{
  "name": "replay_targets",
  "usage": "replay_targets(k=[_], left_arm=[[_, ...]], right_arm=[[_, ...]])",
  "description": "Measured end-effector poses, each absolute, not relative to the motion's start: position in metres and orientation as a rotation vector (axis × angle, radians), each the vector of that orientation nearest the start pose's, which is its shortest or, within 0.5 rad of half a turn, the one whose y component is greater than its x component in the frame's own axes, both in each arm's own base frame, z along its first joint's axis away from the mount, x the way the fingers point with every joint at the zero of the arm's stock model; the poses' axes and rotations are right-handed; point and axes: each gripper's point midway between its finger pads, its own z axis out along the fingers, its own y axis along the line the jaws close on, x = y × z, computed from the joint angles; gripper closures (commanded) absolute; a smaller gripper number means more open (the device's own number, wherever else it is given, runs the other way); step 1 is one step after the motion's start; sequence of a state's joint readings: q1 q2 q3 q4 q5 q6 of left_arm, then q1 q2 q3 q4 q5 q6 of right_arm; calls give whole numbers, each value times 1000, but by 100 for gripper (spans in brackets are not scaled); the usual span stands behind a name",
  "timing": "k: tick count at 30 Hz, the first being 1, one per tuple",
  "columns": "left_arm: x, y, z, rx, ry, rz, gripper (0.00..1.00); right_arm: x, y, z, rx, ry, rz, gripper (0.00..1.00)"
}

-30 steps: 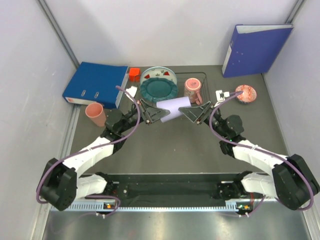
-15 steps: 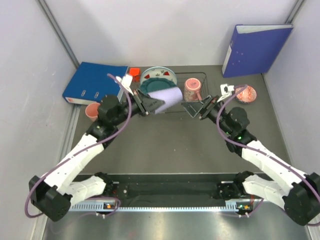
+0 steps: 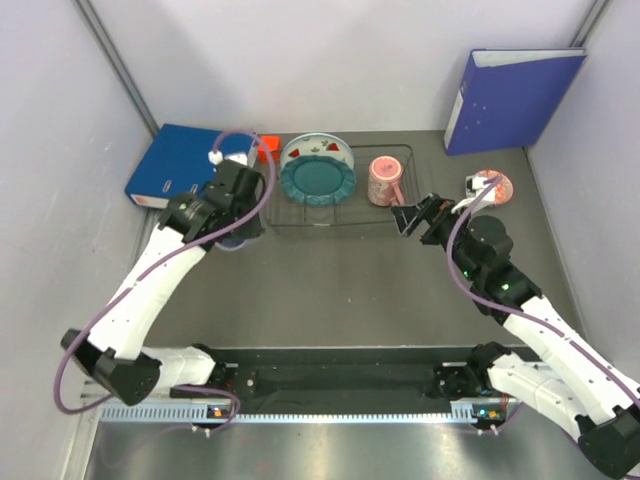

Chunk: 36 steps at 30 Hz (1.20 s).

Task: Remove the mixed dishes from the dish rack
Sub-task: Place the cup at the center of the board.

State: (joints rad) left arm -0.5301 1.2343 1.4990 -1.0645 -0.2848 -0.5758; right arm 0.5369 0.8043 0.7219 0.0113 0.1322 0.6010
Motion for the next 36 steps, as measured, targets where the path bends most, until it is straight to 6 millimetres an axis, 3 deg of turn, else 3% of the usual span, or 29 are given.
replay_targets(k=[5, 8, 12, 18, 36], left_arm=[[241, -96, 215, -150, 2594, 100, 100], [227, -80, 202, -149, 2655, 200, 100], [225, -62, 187, -209, 2693, 255, 100], [225, -27, 146, -446, 2766, 245, 100], [250, 36, 112, -844, 2616, 212, 100]], right_arm=[[285, 168, 259, 142, 1762, 705, 0], [283, 168, 245, 135, 1787, 693, 0], [282, 167, 235, 124, 1807, 681, 0], [282, 167, 234, 111, 1808, 676, 1], [287, 175, 224, 91, 1837, 680, 0]])
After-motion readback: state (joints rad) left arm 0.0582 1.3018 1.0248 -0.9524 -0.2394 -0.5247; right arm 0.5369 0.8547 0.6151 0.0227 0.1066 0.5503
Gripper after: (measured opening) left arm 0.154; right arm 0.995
